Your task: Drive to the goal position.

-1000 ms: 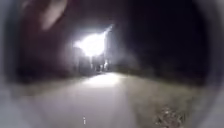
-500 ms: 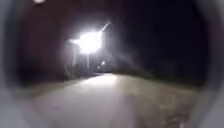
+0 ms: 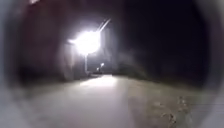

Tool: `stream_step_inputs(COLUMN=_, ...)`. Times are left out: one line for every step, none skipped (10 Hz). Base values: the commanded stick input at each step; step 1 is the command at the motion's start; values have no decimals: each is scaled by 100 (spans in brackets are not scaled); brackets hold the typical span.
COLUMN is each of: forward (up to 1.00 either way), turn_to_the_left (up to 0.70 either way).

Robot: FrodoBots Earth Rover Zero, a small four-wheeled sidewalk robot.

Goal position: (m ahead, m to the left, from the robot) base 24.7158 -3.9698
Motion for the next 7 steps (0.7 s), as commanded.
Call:
stream_step_inputs(forward=0, turn_to_the_left=0)
stream_step_inputs(forward=18, turn_to_the_left=0)
stream_step_inputs(forward=68, turn_to_the_left=0)
stream_step_inputs(forward=100, turn_to_the_left=0)
stream_step_inputs(forward=100, turn_to_the_left=0)
stream_step_inputs(forward=100, turn_to_the_left=0)
stream_step_inputs(forward=100, turn_to_the_left=0)
